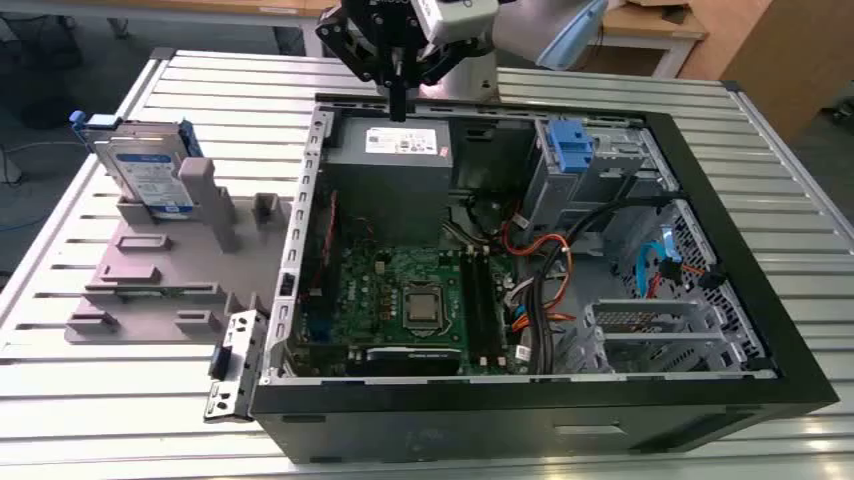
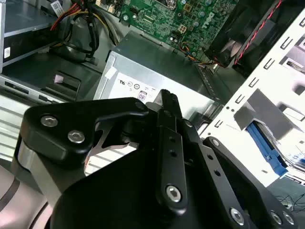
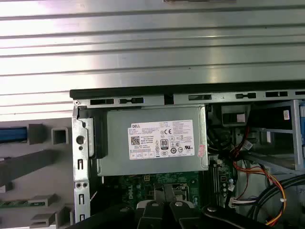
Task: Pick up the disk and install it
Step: 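Reach for the disk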
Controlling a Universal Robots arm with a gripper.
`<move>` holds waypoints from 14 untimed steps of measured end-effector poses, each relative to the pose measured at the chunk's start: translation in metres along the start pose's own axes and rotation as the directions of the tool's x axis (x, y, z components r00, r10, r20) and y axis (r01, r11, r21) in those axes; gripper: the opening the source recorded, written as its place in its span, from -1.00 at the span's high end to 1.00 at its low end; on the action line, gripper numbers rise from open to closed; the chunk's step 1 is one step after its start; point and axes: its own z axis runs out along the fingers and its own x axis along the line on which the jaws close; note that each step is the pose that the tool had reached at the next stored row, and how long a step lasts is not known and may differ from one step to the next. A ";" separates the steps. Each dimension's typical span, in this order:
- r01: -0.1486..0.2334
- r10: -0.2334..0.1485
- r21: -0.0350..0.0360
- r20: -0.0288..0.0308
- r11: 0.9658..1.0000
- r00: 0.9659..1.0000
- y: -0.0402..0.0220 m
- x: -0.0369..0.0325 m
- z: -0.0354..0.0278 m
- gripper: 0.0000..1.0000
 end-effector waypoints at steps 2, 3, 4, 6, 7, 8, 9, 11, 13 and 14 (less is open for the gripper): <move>0.000 0.000 0.000 0.000 1.000 1.000 0.0000 0.0000 0.0000 0.79; 0.000 0.000 0.000 0.000 1.000 1.000 0.0000 0.0000 0.0000 0.79; 0.000 0.000 0.000 0.000 1.000 1.000 0.0000 0.0000 0.0000 0.79; 0.000 0.000 0.000 0.000 1.000 1.000 0.0000 0.0002 0.0000 0.79; 0.000 0.000 0.000 0.000 1.000 1.000 0.0000 0.0008 0.0000 0.79; 0.000 0.000 0.000 0.000 1.000 1.000 -0.0001 0.0013 0.0000 0.79; 0.000 0.000 0.000 0.000 1.000 1.000 -0.0001 0.0015 0.0000 0.79; 0.000 0.000 0.000 0.000 1.000 1.000 -0.0001 0.0016 0.0000 0.79; 0.000 0.000 0.000 0.000 1.000 1.000 -0.0001 0.0016 0.0000 0.79; 0.000 0.000 0.000 0.000 1.000 1.000 -0.0001 0.0017 0.0000 0.79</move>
